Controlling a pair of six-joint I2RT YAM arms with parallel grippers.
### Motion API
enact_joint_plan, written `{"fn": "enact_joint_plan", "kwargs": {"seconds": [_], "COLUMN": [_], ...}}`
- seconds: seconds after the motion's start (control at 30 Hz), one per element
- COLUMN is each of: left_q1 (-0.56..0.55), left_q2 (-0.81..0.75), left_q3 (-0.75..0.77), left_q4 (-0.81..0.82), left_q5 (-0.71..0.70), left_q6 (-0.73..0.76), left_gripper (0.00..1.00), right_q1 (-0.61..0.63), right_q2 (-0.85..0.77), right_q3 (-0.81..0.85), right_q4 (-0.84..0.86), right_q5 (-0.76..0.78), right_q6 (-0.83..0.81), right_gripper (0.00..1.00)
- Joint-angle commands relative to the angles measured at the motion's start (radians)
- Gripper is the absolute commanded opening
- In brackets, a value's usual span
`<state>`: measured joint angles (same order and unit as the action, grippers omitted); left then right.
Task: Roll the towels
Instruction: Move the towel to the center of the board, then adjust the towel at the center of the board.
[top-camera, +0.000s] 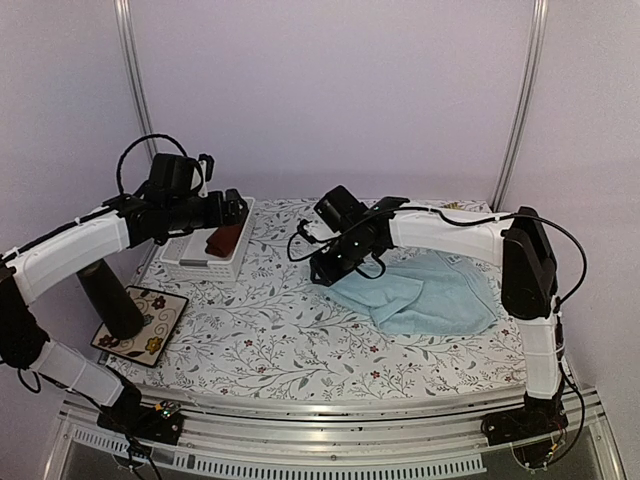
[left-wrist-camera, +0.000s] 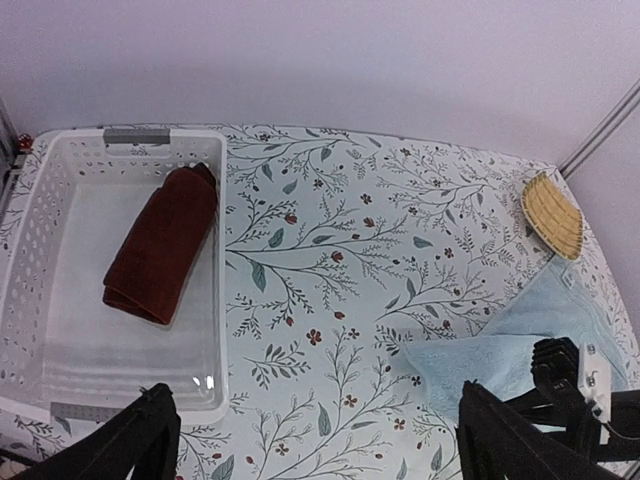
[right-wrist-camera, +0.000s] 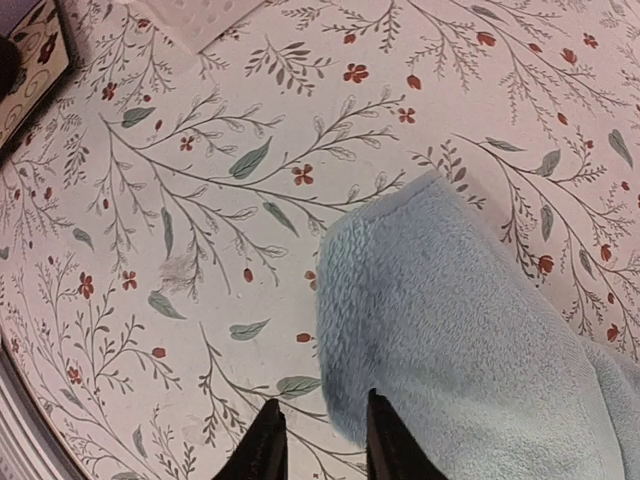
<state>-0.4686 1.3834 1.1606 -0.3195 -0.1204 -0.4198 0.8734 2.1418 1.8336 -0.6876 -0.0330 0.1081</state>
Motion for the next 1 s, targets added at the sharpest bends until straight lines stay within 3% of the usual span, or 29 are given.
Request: {"fn": "enact_joint_plan", "kwargs": {"seconds": [0.0, 0.2, 0.47, 0.67, 0.97], "left_q1": [0.019, 0.017, -0.116, -0.3, -0.524], "left_q2": [-0.026, -0.001, 0.16, 0.378, 0.819], "left_q3": [-0.029, -0.01, 0.141, 0.378, 0.862], "left_q4": [-0.009, 0.001, -0.027, -0.09, -0.269], "left_q5": [-0.021, 0.068, 0.105, 0.073, 0.034], "left_q6": [-0.019, -0.014, -0.05, -0.072, -0.078], "left_gripper": [0.97, 0.97, 0.97, 0.97, 0.97], "right_q1": [0.007, -0.115, -0.43, -0.619, -0.702], "right_q2": [-0.007, -0.184, -0.459, -0.614, -0.711], "right_q3": [0.021, -0.14, -0.407, -0.601, -0.782], "right_q4": [-0.014, 0.014, 0.016, 0.04, 0.037], "right_q5": [-0.116, -0.123, -0.032, -0.024, 0.022], "right_q6": [-0.022, -0.011, 0.066, 0.125, 0.159], "right_gripper": [0.5, 0.65, 0.72, 0.75, 0.79]}}
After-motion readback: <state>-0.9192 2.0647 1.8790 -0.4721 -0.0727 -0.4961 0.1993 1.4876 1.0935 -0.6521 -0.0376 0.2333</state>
